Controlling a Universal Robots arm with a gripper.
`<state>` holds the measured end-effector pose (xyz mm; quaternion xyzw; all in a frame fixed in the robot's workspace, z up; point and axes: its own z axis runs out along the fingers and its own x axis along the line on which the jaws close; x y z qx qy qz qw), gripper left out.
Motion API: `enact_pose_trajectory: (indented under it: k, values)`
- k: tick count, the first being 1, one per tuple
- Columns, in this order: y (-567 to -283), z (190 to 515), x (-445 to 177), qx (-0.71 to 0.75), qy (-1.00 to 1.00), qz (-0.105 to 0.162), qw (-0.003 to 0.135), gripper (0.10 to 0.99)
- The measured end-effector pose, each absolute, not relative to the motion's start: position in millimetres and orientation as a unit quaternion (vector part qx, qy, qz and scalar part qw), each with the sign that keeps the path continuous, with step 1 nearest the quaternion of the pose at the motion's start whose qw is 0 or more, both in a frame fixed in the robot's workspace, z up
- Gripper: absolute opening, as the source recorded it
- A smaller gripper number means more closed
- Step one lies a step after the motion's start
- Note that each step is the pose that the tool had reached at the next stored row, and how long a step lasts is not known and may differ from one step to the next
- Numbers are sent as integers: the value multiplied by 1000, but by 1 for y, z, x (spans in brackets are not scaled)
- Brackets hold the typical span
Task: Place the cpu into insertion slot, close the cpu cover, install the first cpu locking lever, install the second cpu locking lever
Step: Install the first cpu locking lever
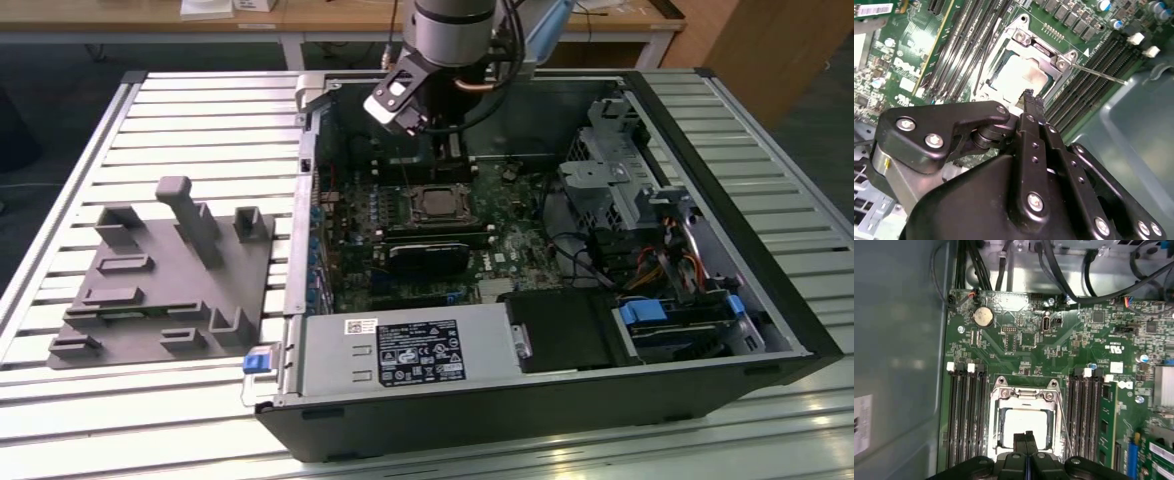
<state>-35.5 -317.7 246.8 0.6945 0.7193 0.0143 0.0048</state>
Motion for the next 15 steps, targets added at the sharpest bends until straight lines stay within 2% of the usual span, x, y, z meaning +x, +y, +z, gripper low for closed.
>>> enact_pose_trajectory:
  k: [9, 15]
  values:
    - [-318, 271, -36, 694, 719, 14, 5, 106]
    - [-318, 271, -35, 678, 735, 14, 4, 106]
